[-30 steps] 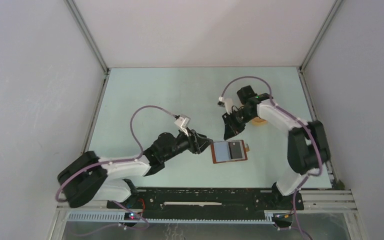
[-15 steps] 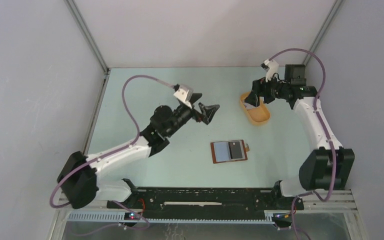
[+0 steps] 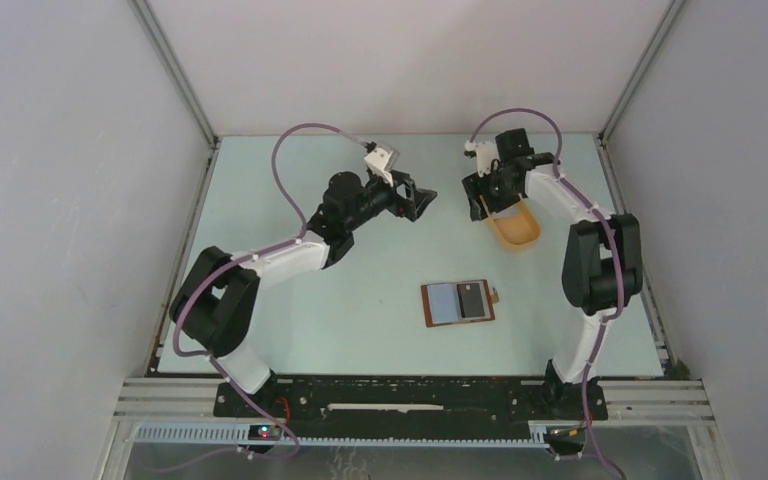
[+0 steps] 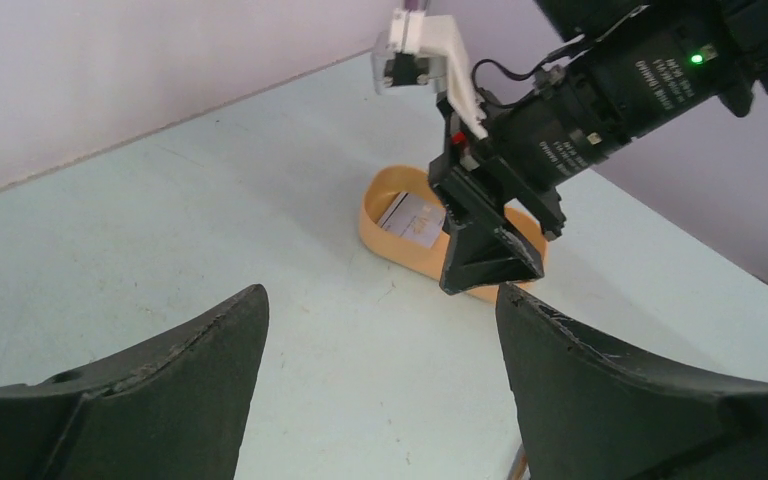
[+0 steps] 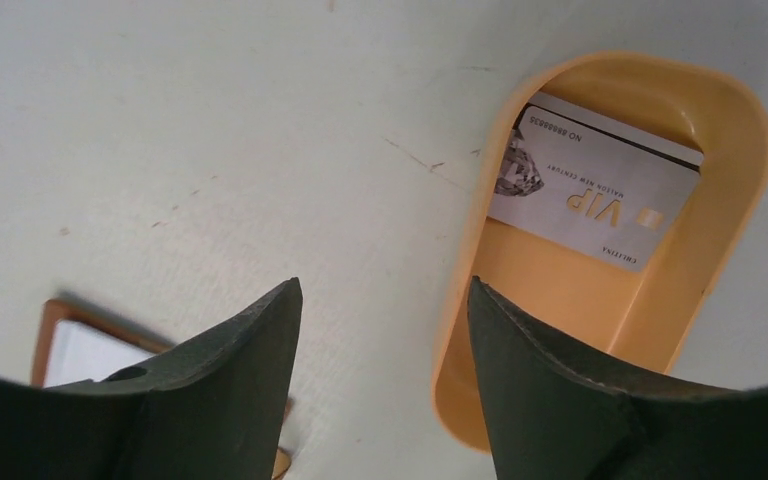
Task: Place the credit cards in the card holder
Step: Move the storage box to the center of the board.
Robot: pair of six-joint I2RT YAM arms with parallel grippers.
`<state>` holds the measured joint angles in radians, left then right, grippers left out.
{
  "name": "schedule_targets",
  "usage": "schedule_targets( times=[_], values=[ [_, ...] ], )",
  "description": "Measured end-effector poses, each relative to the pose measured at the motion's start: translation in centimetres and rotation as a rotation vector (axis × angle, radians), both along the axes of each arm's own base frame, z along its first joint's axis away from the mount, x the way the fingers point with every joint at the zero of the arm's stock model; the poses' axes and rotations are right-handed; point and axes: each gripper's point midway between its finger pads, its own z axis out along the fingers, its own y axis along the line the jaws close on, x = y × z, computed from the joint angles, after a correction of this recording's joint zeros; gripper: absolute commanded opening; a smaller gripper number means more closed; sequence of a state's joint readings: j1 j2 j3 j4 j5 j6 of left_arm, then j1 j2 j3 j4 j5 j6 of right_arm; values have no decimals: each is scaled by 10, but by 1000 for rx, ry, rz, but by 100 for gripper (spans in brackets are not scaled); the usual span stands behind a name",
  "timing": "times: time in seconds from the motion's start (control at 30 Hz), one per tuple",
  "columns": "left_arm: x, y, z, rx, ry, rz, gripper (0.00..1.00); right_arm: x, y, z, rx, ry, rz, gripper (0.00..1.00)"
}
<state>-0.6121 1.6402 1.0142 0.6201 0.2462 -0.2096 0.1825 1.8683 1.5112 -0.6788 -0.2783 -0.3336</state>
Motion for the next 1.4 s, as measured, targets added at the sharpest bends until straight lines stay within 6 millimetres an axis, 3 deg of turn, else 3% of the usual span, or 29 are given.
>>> schedule_targets(
  times=[0.37, 0.5, 0.67, 0.87, 1.13, 1.3, 1.4],
  values=[
    [5, 15, -12, -41, -11, -36, 86, 15, -19, -47, -187, 74, -22, 53],
    [8, 19, -8, -67, -18, -43, 85, 14, -22, -60, -217, 105, -8, 40],
    [7, 19, -4, -88, -23, -61, 84, 12, -22, -66, -244, 113, 36, 21],
    [2, 16, -7, -96, -25, -92, 83, 4, -12, -69, -289, 88, 151, 8],
    [-4, 18, -12, -104, -29, -111, 83, -34, 16, -69, -353, 46, 437, 8],
    [-5, 23, -17, -110, -27, -108, 83, -59, 27, -67, -391, 16, 636, 14],
    [-4, 24, -14, -121, -31, -106, 82, -71, 26, -66, -396, 10, 706, 25]
  ],
)
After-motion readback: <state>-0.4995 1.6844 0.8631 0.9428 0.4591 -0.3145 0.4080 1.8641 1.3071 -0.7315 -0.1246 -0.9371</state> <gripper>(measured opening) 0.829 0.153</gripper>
